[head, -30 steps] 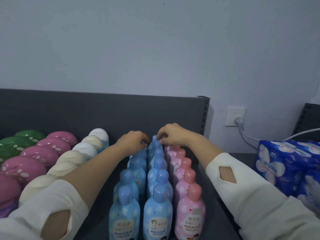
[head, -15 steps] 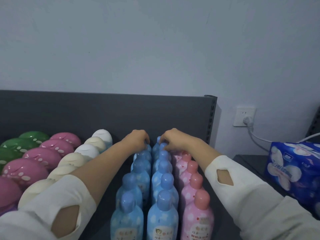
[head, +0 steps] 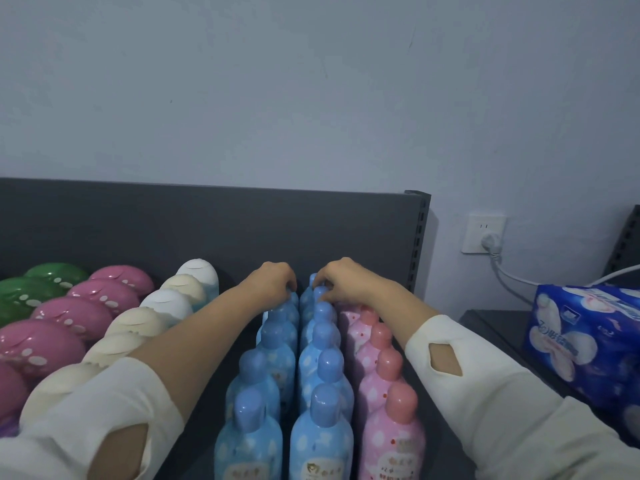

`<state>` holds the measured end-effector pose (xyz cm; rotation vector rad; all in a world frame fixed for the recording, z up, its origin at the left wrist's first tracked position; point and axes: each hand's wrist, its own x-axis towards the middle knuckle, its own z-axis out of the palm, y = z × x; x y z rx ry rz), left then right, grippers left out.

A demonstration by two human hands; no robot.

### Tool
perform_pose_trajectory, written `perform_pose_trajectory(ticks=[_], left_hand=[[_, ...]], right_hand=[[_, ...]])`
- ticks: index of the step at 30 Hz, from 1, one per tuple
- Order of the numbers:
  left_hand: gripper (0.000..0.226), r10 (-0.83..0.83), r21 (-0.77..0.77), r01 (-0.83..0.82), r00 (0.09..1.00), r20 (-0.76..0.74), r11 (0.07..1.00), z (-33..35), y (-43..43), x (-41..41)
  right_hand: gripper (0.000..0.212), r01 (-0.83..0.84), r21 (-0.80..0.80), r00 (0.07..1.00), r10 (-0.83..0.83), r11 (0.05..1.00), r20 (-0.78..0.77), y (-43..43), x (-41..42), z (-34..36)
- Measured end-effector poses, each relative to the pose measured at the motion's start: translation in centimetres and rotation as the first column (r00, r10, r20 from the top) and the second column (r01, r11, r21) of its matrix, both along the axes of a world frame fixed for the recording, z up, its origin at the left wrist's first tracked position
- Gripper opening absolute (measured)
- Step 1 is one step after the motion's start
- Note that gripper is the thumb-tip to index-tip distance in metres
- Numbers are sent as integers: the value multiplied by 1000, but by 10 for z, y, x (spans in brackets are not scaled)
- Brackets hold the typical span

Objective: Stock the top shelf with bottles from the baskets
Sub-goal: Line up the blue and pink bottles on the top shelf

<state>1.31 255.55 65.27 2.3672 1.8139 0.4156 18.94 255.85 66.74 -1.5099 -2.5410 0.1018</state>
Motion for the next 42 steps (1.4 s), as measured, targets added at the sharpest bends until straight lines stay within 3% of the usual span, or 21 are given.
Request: perform_pose_trajectory(ticks=[5,9,12,14,20,25,35,42], left_hand=[[26,2,0,-2,1000,-7,1000,-1,0,-1],[25,-41,-26,40,999,-21,999,5,1,-4],[20,-41,20,40,998,42,999,14,3,-4],[18,-7,83,1,997,80,997,16,6,-3],[29,81,54,-78,996,-41,995,9,21,-2],[29,99,60,-98,995,-16,993,3,29,-1],[26,94,90,-92,995,-16,992,2,34,2],[30,98,81,-94,994,-47,992,7,21,1]], right_hand=[[33,-8,-61,1000,6,998,-19,2,-2,0],[49,-3,-150,999,8,989,35,6,0,16],[28,-2,-99,996,-7,995,-88,12,2,27],[23,28,-10,997,-29,1000,-69,21,1,27],[36,35,-18,998,-34,999,56,39,-6,7],[26,27,24,999,-28,999,39,43,-8,0],[26,46,0,999,-46,999,-17,48,-5,-3],[41,61,-12,998,-61,998,2,39,-3,3]])
